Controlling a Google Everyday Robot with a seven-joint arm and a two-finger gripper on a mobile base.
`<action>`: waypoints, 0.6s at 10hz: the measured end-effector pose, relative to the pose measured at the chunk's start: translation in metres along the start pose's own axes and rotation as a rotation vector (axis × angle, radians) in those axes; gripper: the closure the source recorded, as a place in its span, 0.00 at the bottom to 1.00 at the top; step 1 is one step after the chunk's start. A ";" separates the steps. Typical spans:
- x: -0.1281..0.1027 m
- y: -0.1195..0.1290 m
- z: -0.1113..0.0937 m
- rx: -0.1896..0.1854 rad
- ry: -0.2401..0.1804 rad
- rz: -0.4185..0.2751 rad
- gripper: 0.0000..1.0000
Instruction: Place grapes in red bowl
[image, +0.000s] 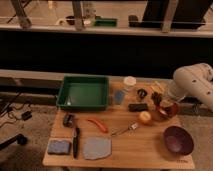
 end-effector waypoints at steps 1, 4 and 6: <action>0.006 -0.012 0.002 0.013 0.003 0.007 0.98; 0.017 -0.038 0.015 0.027 -0.001 0.032 0.98; 0.036 -0.046 0.022 0.040 0.008 0.073 0.98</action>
